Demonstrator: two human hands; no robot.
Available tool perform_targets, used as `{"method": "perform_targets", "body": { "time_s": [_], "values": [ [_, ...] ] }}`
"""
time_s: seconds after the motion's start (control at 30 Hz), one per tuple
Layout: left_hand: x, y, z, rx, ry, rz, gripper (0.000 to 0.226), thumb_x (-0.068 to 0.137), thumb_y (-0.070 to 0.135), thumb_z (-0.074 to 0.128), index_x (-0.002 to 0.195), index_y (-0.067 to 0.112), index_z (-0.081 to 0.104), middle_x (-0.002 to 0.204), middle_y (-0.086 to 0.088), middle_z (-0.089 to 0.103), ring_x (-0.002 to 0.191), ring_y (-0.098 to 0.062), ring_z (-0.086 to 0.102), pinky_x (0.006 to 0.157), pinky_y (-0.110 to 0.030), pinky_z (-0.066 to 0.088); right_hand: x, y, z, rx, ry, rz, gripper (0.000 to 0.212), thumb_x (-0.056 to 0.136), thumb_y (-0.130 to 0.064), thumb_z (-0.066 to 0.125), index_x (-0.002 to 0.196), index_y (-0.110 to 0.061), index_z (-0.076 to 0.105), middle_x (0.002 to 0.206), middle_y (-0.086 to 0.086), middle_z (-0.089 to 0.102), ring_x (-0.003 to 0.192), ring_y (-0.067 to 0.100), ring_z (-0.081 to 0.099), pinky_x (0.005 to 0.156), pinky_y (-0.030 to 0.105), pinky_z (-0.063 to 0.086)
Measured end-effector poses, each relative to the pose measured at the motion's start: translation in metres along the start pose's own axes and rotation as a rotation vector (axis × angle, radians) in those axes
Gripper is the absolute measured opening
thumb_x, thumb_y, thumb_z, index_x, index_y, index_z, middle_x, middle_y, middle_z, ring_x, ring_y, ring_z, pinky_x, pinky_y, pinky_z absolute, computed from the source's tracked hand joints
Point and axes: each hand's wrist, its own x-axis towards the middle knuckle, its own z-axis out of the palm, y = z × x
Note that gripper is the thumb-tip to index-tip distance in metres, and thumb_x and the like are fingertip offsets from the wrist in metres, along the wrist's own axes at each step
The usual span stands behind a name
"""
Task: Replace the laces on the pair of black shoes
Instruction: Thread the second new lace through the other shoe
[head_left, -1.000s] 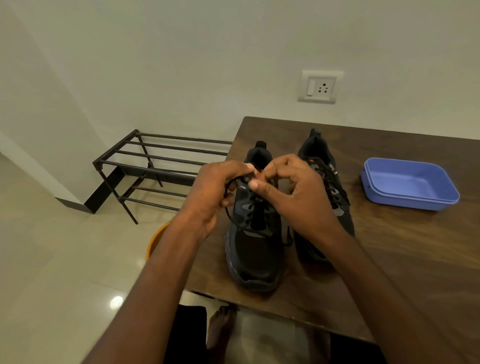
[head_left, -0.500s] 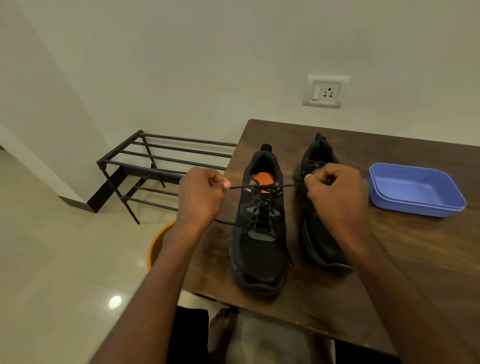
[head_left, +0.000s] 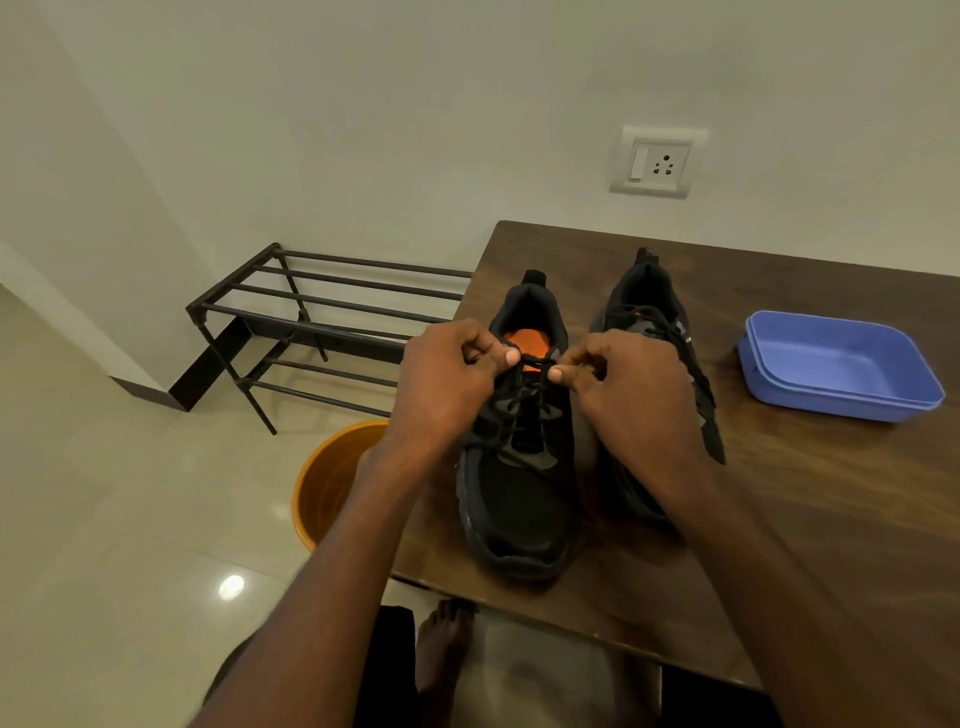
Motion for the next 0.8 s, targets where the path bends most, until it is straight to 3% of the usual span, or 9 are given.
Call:
{"method": "perform_targets", "body": {
  "time_s": [0.17, 0.33, 0.47, 0.57, 0.67, 0.73, 0.8],
  "values": [
    [0.002, -0.006, -0.006, 0.034, 0.065, -0.052, 0.017, 0.095, 0.025, 0.074, 0.08, 0.018, 0.068, 0.073, 0.005, 0.066, 0.067, -0.003, 0.061, 0.063, -0.013, 0.042, 0.001, 0.005, -0.007, -0.168, 0.157, -0.028, 0.01, 0.096, -0.03, 0.069, 0.095, -0.022, 0.076, 0.093, -0.003, 0.065, 0.087, 0.017, 0.06, 0.089, 0.047, 0.051],
    [0.002, -0.008, -0.007, 0.055, 0.072, -0.101, 0.018, 0.095, 0.021, 0.072, 0.08, 0.013, 0.068, 0.074, 0.003, 0.065, 0.067, -0.004, 0.059, 0.062, -0.012, 0.038, 0.001, 0.002, -0.01, -0.261, 0.093, 0.082, 0.01, 0.098, -0.029, 0.063, 0.093, -0.026, 0.071, 0.092, -0.006, 0.061, 0.089, 0.012, 0.051, 0.105, 0.05, 0.042],
    [0.003, -0.005, -0.008, -0.18, 0.064, -0.144, 0.011, 0.094, 0.009, 0.068, 0.088, 0.001, 0.064, 0.092, -0.007, 0.072, 0.09, -0.013, 0.071, 0.072, -0.019, 0.053, 0.0, -0.004, -0.013, -0.381, 0.023, 0.139, 0.014, 0.096, -0.034, 0.061, 0.091, -0.026, 0.071, 0.096, -0.006, 0.063, 0.091, 0.014, 0.051, 0.108, 0.046, 0.031],
    [0.002, 0.004, -0.009, -0.438, 0.025, -0.111, 0.013, 0.095, 0.002, 0.064, 0.085, 0.005, 0.057, 0.101, -0.006, 0.077, 0.099, -0.007, 0.073, 0.072, -0.014, 0.055, -0.003, -0.006, -0.012, -0.425, 0.04, 0.015, 0.01, 0.094, -0.037, 0.065, 0.089, -0.03, 0.07, 0.105, -0.008, 0.06, 0.098, 0.014, 0.055, 0.112, 0.05, 0.028],
    [0.001, 0.011, -0.006, -0.611, -0.044, -0.115, 0.01, 0.101, 0.011, 0.062, 0.095, 0.004, 0.059, 0.097, -0.008, 0.079, 0.096, -0.012, 0.076, 0.069, -0.018, 0.056, -0.005, -0.008, -0.008, -0.023, 0.116, -0.125, 0.012, 0.093, -0.031, 0.072, 0.081, -0.031, 0.069, 0.1, -0.01, 0.065, 0.091, 0.007, 0.06, 0.096, 0.037, 0.049],
    [0.002, 0.011, -0.002, -0.62, -0.063, -0.124, 0.019, 0.103, 0.019, 0.062, 0.103, 0.0, 0.062, 0.09, -0.006, 0.077, 0.092, -0.013, 0.075, 0.071, -0.024, 0.055, -0.006, -0.013, -0.004, 0.484, 0.066, -0.018, 0.013, 0.095, -0.024, 0.072, 0.082, -0.024, 0.074, 0.092, -0.009, 0.073, 0.086, 0.003, 0.067, 0.077, 0.021, 0.055],
    [0.002, 0.009, 0.001, -0.613, -0.088, -0.116, 0.023, 0.103, 0.028, 0.062, 0.102, 0.006, 0.066, 0.087, -0.003, 0.076, 0.089, -0.012, 0.073, 0.075, -0.028, 0.055, -0.003, -0.017, 0.002, 0.858, -0.036, 0.161, 0.015, 0.099, -0.024, 0.068, 0.09, -0.016, 0.078, 0.09, -0.003, 0.078, 0.08, 0.004, 0.069, 0.066, 0.018, 0.051]
  ]
}}
